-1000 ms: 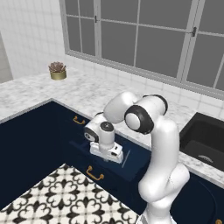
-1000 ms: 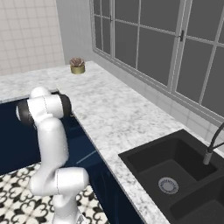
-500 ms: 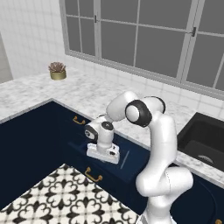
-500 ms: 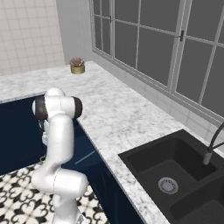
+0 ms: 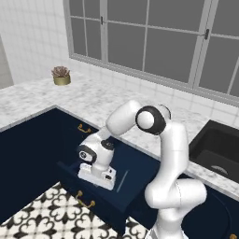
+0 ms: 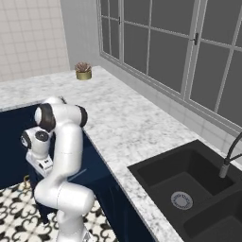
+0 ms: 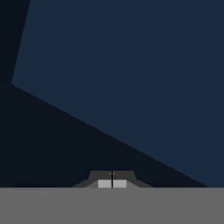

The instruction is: Take a straw from the drawer in front and place it inside the glass cup on the dining counter.

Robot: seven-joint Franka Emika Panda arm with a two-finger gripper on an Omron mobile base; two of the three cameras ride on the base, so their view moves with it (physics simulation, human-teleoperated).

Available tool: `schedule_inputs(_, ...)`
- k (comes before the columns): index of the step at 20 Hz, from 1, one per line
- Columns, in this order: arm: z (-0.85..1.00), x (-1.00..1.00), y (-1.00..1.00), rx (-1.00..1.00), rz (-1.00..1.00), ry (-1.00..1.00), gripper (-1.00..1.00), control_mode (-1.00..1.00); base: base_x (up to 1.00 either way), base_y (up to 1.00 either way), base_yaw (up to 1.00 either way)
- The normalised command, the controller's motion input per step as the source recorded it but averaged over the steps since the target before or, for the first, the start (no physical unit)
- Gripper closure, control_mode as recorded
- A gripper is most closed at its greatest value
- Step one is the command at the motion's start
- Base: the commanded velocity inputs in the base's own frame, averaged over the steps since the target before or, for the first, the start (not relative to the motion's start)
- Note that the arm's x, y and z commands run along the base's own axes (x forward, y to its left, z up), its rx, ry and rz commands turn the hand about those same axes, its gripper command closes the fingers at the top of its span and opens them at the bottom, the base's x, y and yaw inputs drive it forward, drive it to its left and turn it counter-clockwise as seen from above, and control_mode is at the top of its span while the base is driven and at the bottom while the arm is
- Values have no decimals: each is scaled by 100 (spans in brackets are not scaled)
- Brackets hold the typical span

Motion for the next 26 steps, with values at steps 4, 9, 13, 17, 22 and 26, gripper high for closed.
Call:
schedule_inputs(4, 39, -89, 45, 3, -10, -43, 100, -100, 0, 0, 0)
schedule_inputs(9, 99, 9, -56, 26, -16, -40, 100, -100, 0, 0, 0)
schedule_inputs(13, 60, 31, -100, 17, 0, -12, 100, -100, 0, 0, 0)
schedule_inputs(17, 83, 61, -100, 21, -2, 1, 100, -100, 0, 0, 0)
schedule_inputs(22, 100, 66, -76, 18, -15, 17, 100, -100, 0, 0, 0)
schedule_inputs(26, 98, 51, -43, -15, -23, 51, 100, -100, 0, 0, 0)
